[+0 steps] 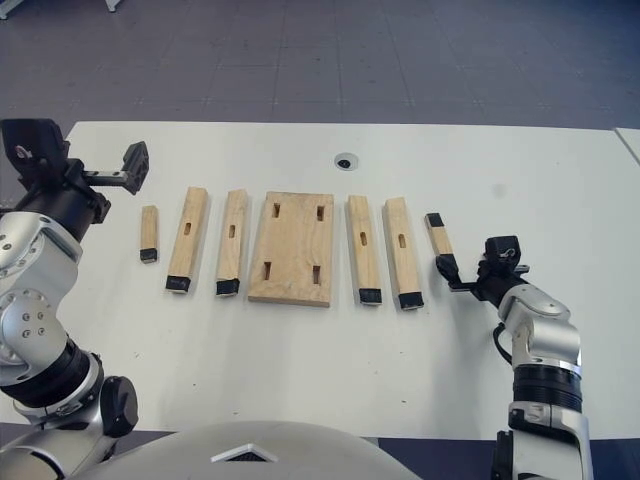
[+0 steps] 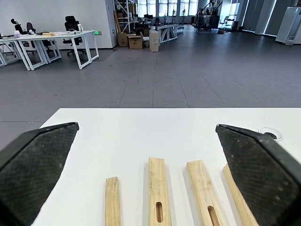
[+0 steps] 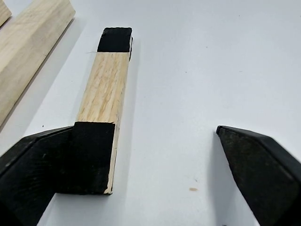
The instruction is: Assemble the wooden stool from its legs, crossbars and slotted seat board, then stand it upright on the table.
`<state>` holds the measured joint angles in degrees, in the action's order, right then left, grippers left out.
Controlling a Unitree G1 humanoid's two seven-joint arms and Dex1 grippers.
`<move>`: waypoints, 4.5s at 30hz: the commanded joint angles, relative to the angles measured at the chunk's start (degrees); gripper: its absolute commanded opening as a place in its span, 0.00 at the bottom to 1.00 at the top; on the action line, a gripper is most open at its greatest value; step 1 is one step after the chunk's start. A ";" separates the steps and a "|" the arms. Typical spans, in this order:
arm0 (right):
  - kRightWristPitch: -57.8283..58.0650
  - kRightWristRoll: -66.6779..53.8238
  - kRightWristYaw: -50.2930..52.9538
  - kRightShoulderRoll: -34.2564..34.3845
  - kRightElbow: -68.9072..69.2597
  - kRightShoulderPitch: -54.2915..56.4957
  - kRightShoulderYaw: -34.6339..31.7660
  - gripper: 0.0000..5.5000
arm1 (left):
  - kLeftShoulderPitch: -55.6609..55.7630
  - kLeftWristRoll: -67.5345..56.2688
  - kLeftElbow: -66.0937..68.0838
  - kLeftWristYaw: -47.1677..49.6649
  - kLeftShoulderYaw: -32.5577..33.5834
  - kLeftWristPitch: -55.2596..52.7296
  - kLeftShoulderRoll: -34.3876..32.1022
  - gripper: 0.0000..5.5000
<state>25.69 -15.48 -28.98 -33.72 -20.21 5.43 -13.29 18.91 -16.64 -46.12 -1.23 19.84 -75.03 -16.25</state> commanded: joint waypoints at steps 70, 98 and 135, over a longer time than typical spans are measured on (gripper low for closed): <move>27.83 -15.35 9.75 26.08 44.09 27.55 22.00 0.23 | 20.02 -73.39 36.36 28.12 18.49 1.54 23.98 0.92; 29.35 -15.83 7.99 22.28 47.41 24.00 22.09 0.23 | 6.74 -94.10 33.47 40.60 -5.19 32.52 0.50 0.12; 22.42 -8.28 5.80 17.58 43.03 22.83 22.73 0.92 | -1.50 -51.88 18.55 37.10 -7.73 38.20 -11.26 0.08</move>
<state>48.56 -24.56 -23.86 -16.05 23.47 28.07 10.18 21.43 -74.96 -23.86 36.95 13.55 -37.55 -26.50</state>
